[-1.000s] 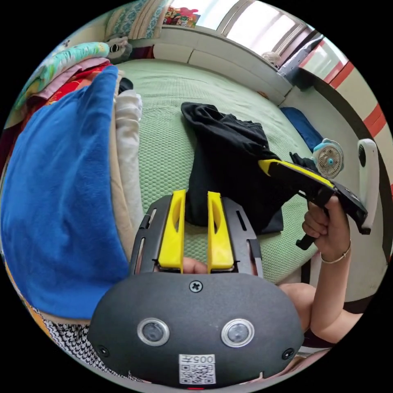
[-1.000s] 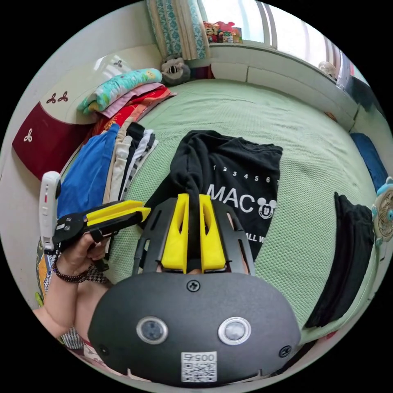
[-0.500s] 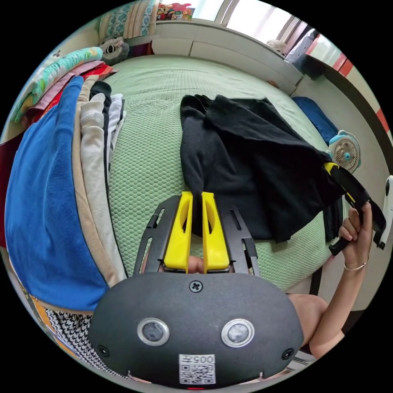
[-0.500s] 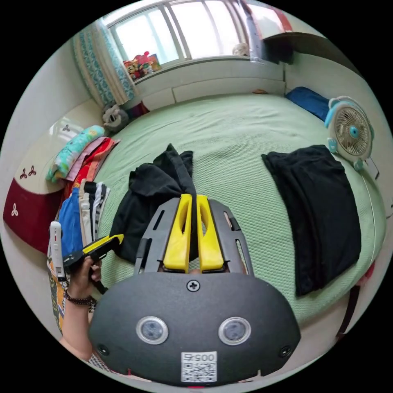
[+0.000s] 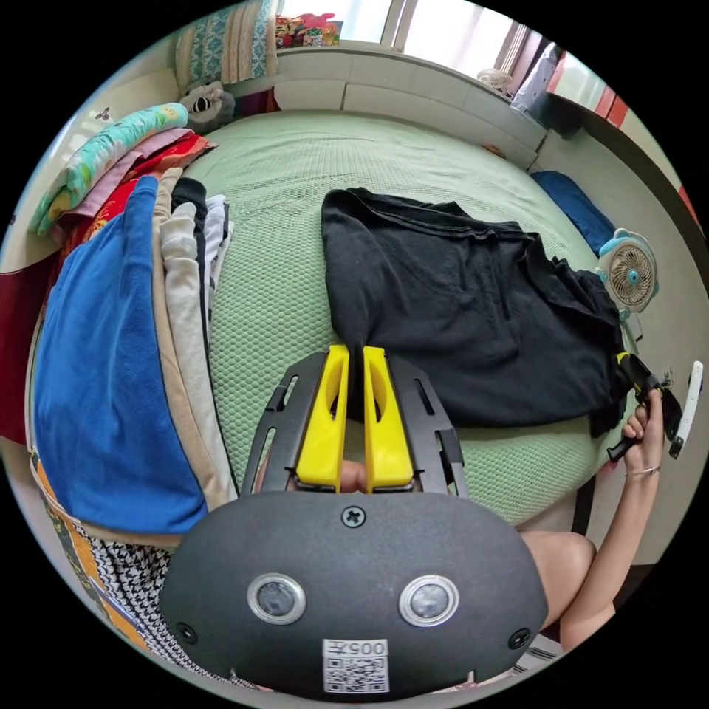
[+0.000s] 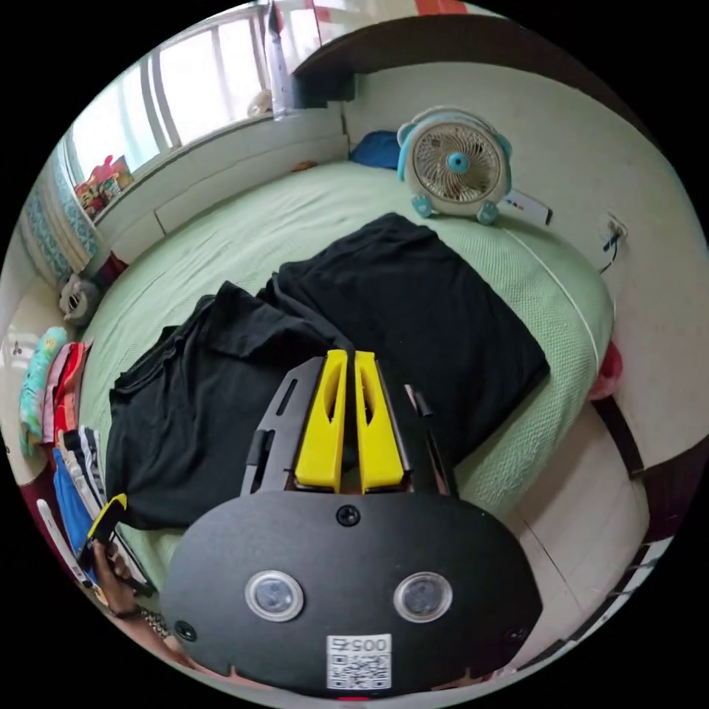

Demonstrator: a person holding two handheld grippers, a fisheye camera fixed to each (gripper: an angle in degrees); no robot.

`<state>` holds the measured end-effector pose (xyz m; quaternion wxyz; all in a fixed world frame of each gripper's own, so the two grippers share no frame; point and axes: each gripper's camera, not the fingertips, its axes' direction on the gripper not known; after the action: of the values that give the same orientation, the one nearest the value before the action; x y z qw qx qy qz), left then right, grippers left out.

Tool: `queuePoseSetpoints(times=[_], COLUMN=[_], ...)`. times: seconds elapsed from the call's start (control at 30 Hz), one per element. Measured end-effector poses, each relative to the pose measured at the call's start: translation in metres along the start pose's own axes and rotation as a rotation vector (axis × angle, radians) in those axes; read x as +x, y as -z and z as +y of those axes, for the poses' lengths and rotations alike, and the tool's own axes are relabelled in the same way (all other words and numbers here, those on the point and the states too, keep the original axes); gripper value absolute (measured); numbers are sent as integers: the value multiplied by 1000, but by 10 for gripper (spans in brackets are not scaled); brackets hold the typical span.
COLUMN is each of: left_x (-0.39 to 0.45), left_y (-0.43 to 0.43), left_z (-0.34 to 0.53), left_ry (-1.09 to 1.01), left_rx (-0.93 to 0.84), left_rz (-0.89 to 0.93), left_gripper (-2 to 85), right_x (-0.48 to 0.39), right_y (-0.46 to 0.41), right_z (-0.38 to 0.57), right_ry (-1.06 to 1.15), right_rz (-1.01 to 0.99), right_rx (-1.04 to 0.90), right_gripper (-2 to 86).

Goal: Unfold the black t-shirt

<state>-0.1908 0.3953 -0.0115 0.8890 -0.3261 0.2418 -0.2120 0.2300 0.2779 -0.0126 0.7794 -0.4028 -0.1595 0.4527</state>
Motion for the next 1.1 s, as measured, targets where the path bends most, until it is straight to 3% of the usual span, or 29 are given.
queuePoseSetpoints(times=[0.07, 0.23, 0.4, 0.7, 0.9, 1.03, 1.1], left_x=[6, 18, 24, 27, 6, -9, -17], left_y=[-1, -1, -5, -1, 7, 18, 27], left_z=[0, 1, 2, 21, 36, 47, 48], left_ry=[-22, -73, -123, -169, -130, -108, -69], left_rx=[-10, -18, -81, -128, -154, -148, -108], left_rz=[-21, -62, -89, -152, -113, -144, -126], left_gripper=[47, 47, 46, 46, 47, 49, 44], right_x=[-1, -12, -65, -130, -150, -154, -143], right_y=[-9, 5, -2, -29, -52, -70, -72], right_z=[-2, 0, 11, 26, 32, 36, 29], right_ry=[6, 42, 284, 484, 521, 516, 402], right_rz=[23, -58, -161, -185, -242, -114, -109], right_rx=[-73, -8, -28, -131, -254, -309, -322], right_gripper=[5, 35, 78, 72, 65, 36, 16])
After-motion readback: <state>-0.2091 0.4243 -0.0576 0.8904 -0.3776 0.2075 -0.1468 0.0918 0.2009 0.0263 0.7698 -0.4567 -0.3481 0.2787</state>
